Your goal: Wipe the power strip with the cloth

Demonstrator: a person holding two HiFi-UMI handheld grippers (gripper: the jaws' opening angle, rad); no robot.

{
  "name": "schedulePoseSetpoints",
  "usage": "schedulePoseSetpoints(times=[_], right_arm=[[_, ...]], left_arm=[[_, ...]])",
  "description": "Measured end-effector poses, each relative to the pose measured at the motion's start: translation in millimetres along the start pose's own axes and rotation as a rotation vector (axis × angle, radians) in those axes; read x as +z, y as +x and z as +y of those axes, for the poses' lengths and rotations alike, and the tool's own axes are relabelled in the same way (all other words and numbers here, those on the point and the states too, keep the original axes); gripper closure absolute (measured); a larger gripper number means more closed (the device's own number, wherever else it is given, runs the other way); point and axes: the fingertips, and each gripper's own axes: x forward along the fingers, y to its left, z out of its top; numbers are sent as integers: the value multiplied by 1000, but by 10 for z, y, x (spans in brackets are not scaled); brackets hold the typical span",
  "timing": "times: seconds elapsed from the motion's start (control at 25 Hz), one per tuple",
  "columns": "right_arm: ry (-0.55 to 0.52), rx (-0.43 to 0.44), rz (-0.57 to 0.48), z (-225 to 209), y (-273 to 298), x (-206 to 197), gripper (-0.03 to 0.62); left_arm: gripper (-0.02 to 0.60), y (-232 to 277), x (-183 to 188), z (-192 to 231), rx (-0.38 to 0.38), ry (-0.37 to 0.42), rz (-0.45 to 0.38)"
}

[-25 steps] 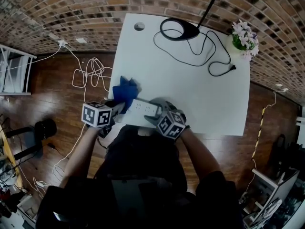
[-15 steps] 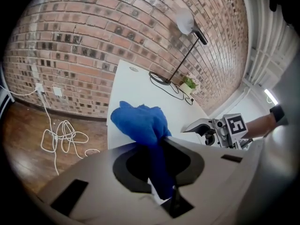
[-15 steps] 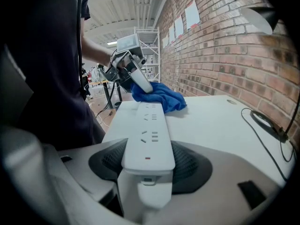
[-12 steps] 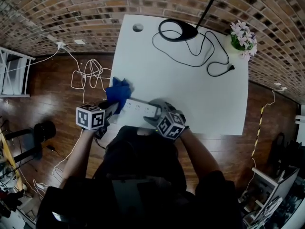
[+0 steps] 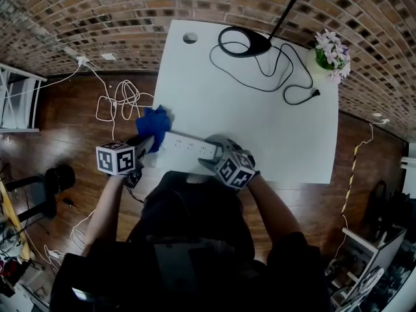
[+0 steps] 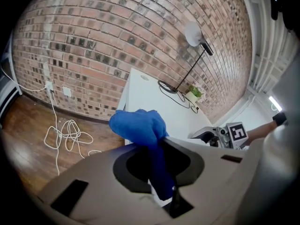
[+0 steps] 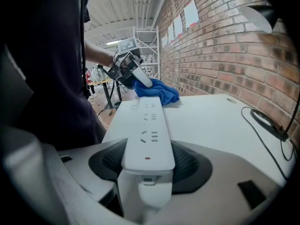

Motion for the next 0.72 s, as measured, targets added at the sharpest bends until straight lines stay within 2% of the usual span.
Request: schedulePoseSetpoints(times=[0.28,0.52,0.72], right_arm=[[3,-6,-3,-8,9,-11,319],[15,-12,7,-10,15,-25,319],[29,-18,20,-6,7,-16,322]], left_arm=[[531,0,120,-66,-36,35,-11],[534,51,196,-71,-35,80,0],[531,36,327,-155,-66,90,-33]])
